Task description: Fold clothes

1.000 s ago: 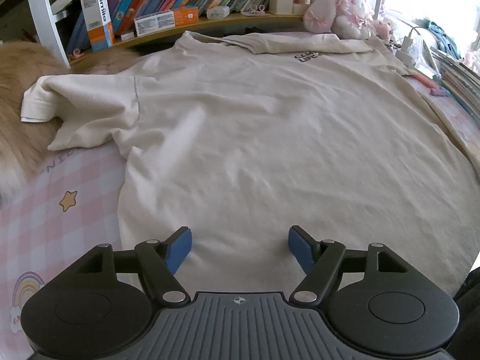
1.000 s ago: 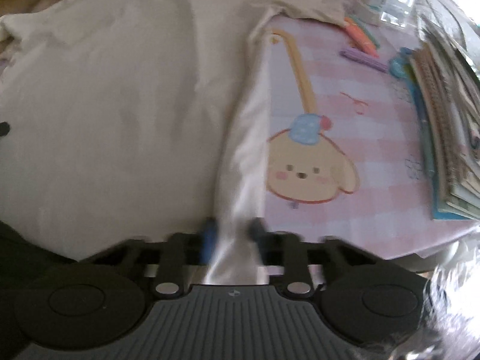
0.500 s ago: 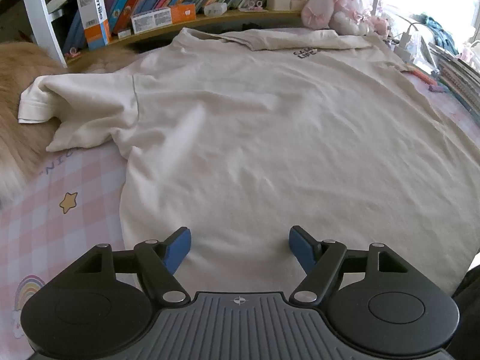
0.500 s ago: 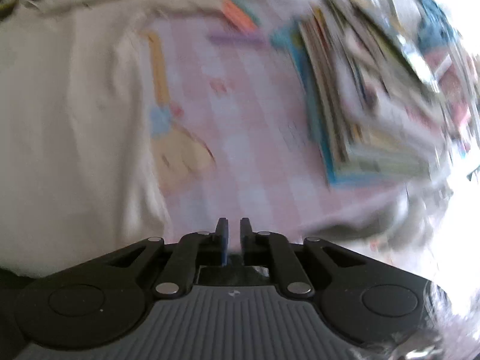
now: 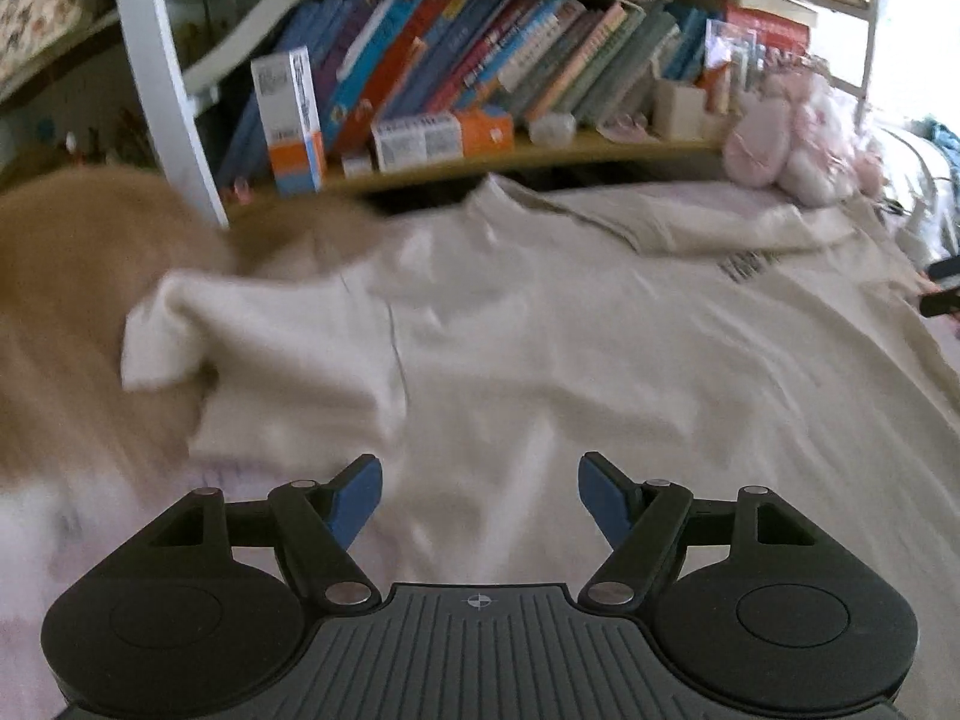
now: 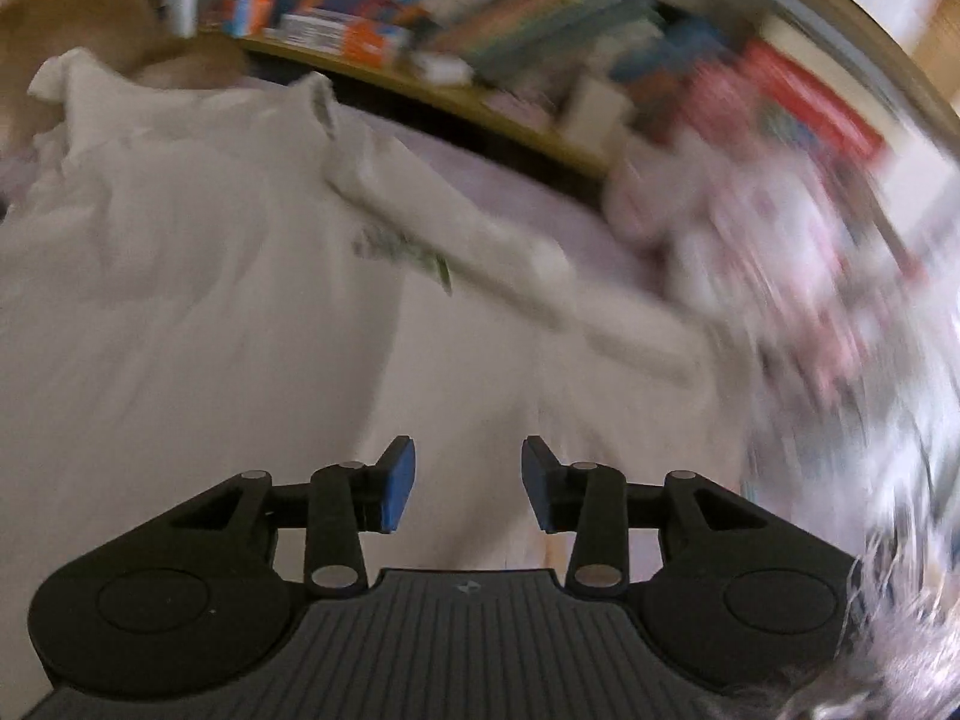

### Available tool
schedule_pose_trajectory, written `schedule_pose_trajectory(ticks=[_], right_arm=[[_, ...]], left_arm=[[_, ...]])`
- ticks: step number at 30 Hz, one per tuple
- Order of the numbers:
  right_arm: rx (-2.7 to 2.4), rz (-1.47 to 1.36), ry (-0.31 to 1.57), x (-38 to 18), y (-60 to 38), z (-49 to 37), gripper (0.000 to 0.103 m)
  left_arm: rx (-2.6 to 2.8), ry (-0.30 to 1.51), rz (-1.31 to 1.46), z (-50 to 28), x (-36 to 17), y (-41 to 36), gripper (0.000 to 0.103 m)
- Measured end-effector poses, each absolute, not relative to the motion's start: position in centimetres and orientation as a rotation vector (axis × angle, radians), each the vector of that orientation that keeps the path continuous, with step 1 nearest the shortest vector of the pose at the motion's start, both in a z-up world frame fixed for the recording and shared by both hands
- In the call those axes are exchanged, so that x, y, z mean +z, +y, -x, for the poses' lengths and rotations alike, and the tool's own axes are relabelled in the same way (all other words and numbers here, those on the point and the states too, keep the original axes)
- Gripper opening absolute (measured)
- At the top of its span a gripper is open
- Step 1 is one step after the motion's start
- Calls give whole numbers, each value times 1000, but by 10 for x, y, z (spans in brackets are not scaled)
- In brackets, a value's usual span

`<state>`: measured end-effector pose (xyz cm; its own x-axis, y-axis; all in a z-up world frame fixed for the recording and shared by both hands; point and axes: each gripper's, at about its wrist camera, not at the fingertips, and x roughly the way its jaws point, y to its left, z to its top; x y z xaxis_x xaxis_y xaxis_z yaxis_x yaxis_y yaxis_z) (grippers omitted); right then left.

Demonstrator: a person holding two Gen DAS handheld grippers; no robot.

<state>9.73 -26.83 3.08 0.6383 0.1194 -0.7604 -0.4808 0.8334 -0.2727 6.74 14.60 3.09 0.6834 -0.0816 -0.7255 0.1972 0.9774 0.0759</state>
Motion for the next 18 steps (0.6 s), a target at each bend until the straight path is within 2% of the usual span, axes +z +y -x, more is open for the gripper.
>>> schedule_pose_trajectory(ticks=[8, 13, 16, 17, 18], right_arm=[[595, 766, 646, -5, -158, -167, 46], [667, 866, 627, -27, -122, -202, 44], [718, 884, 651, -33, -116, -222, 29], [723, 884, 662, -32, -117, -230, 10], [724, 881, 675, -31, -118, -239, 3]], left_arm=[[-135, 784, -208, -135, 31, 137, 74], [-134, 801, -232, -154, 27, 132, 74], [-132, 809, -245, -162, 24, 133, 74], [-129, 811, -249, -165, 23, 134, 74], [-125, 813, -253, -167, 23, 135, 74]])
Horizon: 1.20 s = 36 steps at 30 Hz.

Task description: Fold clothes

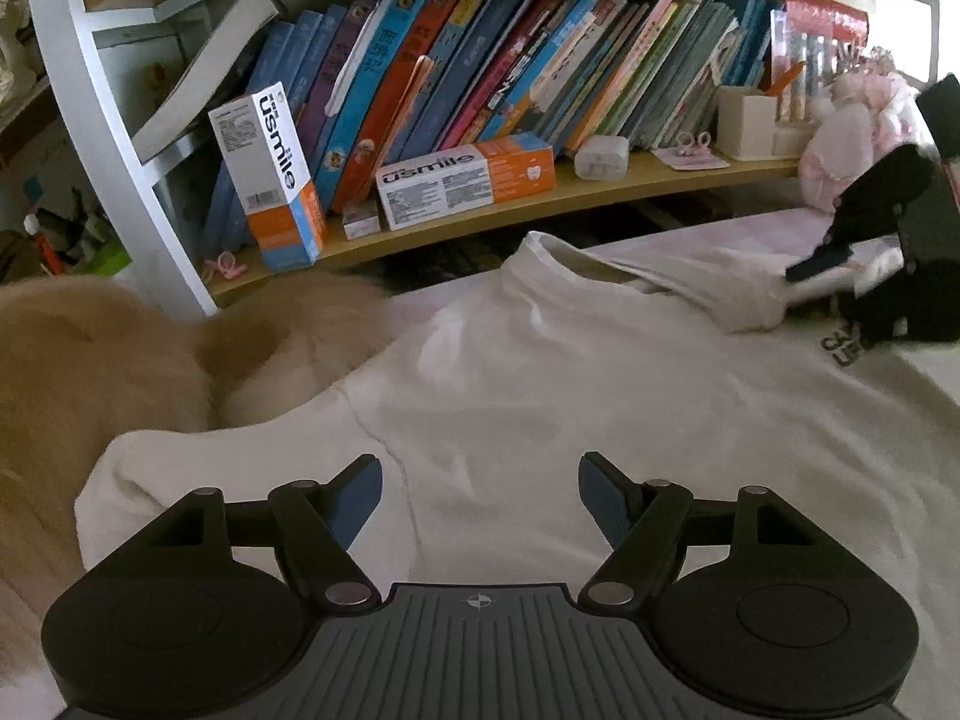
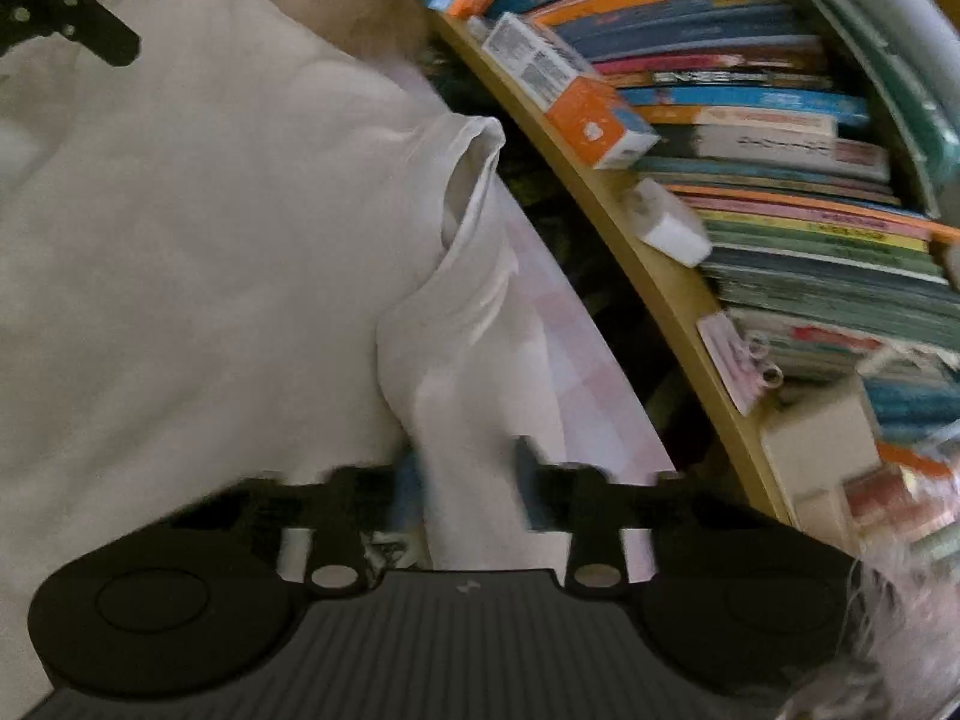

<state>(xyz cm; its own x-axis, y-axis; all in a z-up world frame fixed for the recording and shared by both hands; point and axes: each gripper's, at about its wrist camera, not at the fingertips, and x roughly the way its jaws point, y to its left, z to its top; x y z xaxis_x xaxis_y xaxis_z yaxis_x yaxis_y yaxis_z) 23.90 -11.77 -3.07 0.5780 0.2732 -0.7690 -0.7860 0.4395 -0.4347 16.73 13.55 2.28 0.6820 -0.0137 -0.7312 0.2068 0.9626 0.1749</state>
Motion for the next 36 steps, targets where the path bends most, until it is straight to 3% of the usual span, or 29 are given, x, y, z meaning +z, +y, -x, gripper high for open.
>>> schedule_pose_trajectory(ticks=[6, 10, 12, 14, 18, 20, 22, 36], right_arm=[[421, 501, 782, -5, -170, -337, 4], [318, 430, 851, -20, -189, -363, 5], [294, 414, 844, -24, -195, -364, 26], [291, 383, 834, -24, -203, -361, 32], [339, 306, 810, -17, -220, -344, 30], [370, 322, 815, -18, -221, -334, 30], [381, 363, 838, -24, -219, -328, 29], [266, 240, 895, -34, -251, -315, 27]], left_arm=[[-103, 808, -242, -186, 22, 140, 74], [-106, 794, -264, -196, 21, 139, 74], [-113, 781, -286, -201, 21, 139, 74], [-114, 760, -310, -206, 23, 140, 74], [-108, 728, -349, -218, 23, 144, 70], [-104, 731, -351, -229, 20, 146, 61], [-96, 745, -351, -243, 14, 147, 58], [9, 843, -373, -285, -24, 159, 59]])
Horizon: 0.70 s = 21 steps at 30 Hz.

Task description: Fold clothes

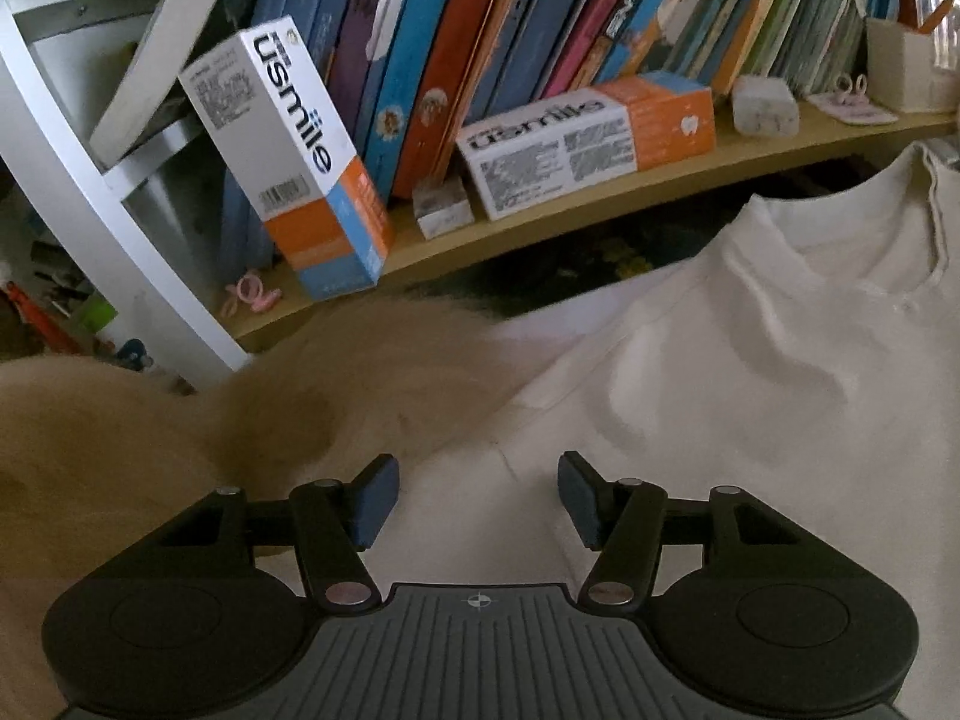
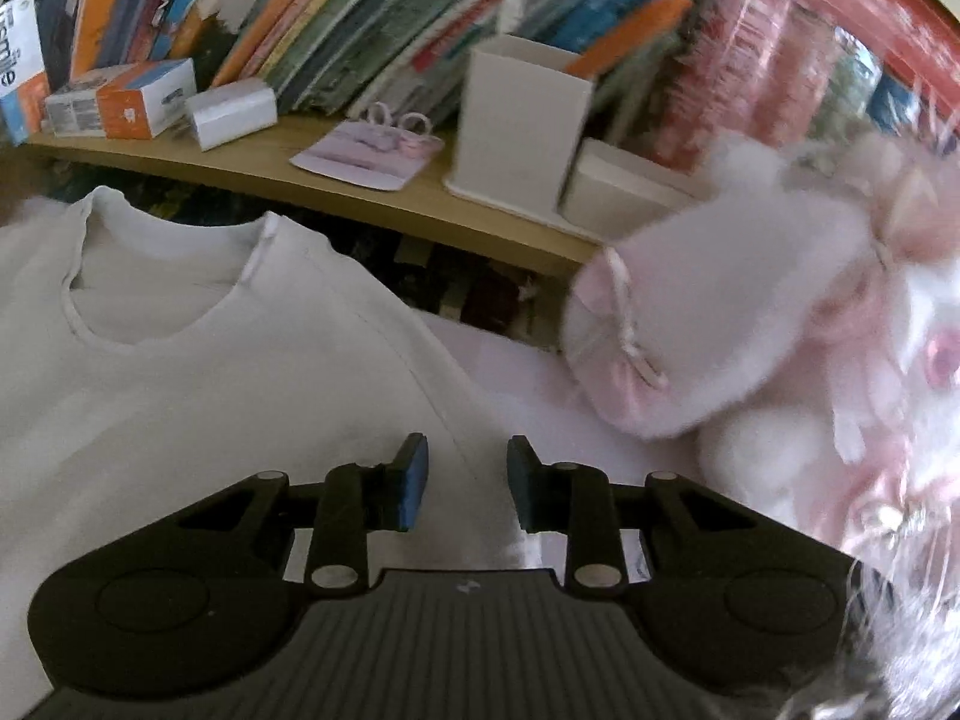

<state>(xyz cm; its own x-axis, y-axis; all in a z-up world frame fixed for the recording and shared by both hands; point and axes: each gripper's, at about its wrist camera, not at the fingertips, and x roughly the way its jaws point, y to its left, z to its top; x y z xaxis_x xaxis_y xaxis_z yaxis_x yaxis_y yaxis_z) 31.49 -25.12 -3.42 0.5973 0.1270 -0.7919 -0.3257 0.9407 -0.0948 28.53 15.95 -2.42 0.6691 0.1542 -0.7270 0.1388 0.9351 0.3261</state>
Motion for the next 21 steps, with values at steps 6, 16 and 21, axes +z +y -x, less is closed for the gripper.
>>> schedule_pose_trajectory(ticks=[6, 16, 21], right_arm=[[277, 197, 904, -33, -256, -318, 15], [160, 229, 862, -36, -245, -306, 4], [131, 254, 861, -37, -242, -325, 4]], left_arm=[[-25, 852, -221, -298, -24, 170, 27], [-26, 840, -293, -309, -32, 153, 5], [-15, 841, -292, -317, -33, 155, 5]])
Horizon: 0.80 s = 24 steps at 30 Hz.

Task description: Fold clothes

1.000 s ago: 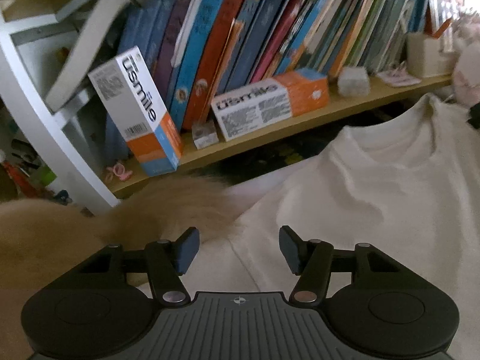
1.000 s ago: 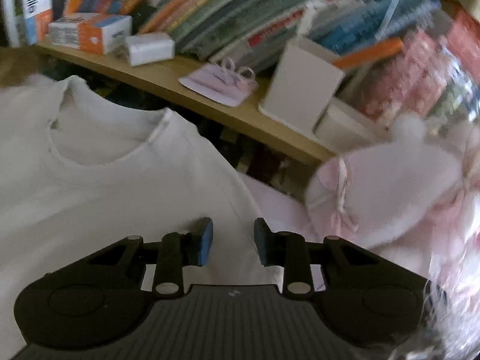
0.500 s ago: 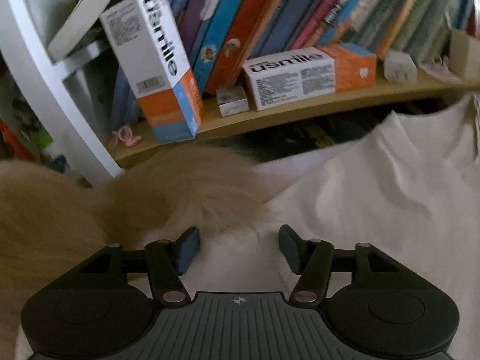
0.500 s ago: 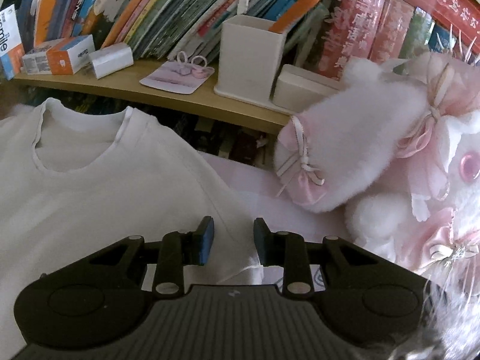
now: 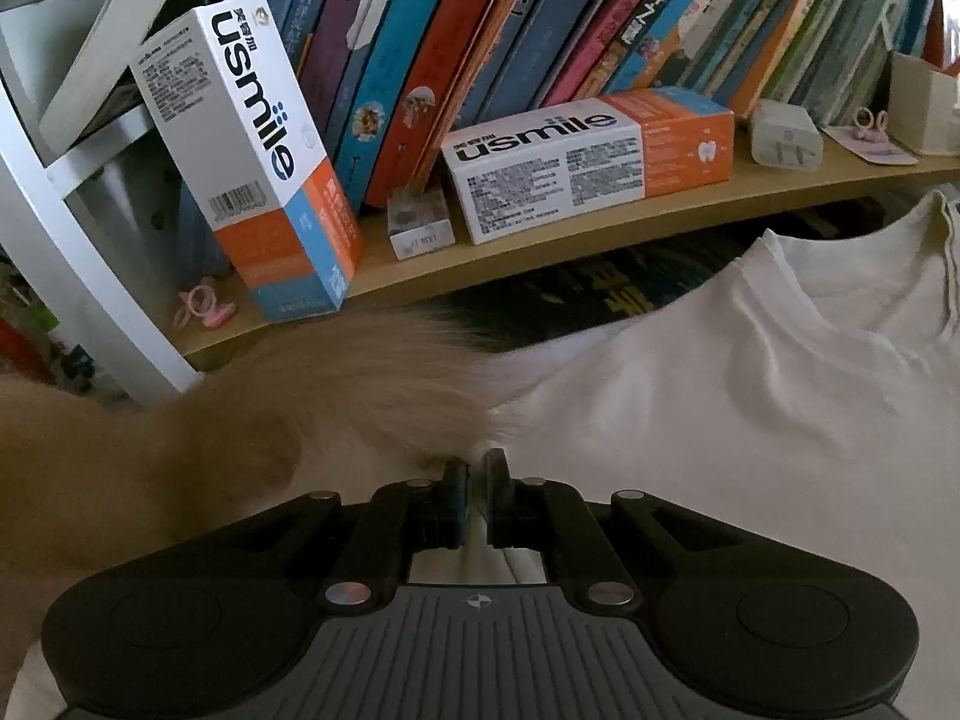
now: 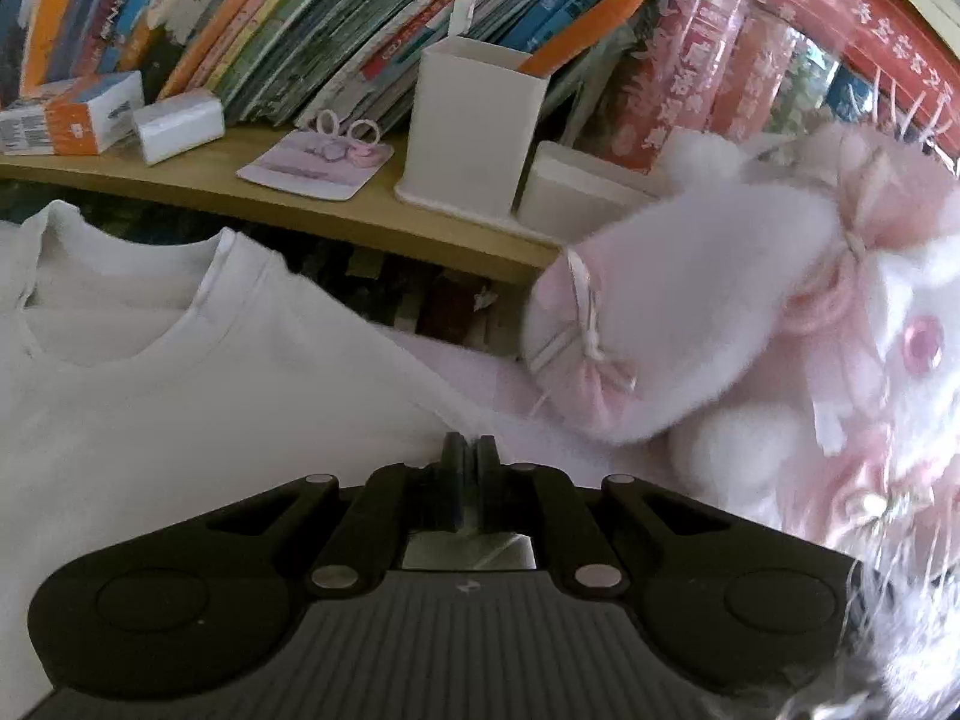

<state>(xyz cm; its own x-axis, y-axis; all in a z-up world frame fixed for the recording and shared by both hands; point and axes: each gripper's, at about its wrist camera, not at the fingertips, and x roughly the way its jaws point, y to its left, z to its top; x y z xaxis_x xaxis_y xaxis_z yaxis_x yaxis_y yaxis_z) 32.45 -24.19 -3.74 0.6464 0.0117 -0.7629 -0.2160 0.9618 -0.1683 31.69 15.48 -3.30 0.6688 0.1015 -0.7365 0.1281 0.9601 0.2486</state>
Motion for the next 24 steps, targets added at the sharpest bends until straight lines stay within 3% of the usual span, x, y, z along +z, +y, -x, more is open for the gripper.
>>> schedule_pose_trajectory(ticks=[7, 8, 10, 12, 13, 18, 22, 24], right_arm=[[95, 247, 855, -38, -241, -335, 5], [97, 245, 854, -37, -241, -335, 5], [109, 228, 843, -34, -244, -329, 14], [131, 192, 815, -26, -249, -316, 33], [148, 179, 794, -21, -250, -305, 36], [216, 179, 738, 3, -248, -236, 37], [226, 165, 752, 11, -247, -165, 38], [212, 181, 771, 10, -247, -126, 39]], left_arm=[[8, 851, -297, -323, -34, 153, 5], [9, 855, -293, -323, -33, 153, 10], [11, 850, -293, -320, -28, 152, 14], [7, 826, -310, -309, -20, 150, 15], [-7, 811, -316, -301, -14, 149, 17], [-53, 727, -338, -240, 18, 143, 27], [-65, 695, -324, -166, 26, 137, 43], [-78, 700, -323, -127, 24, 136, 44]])
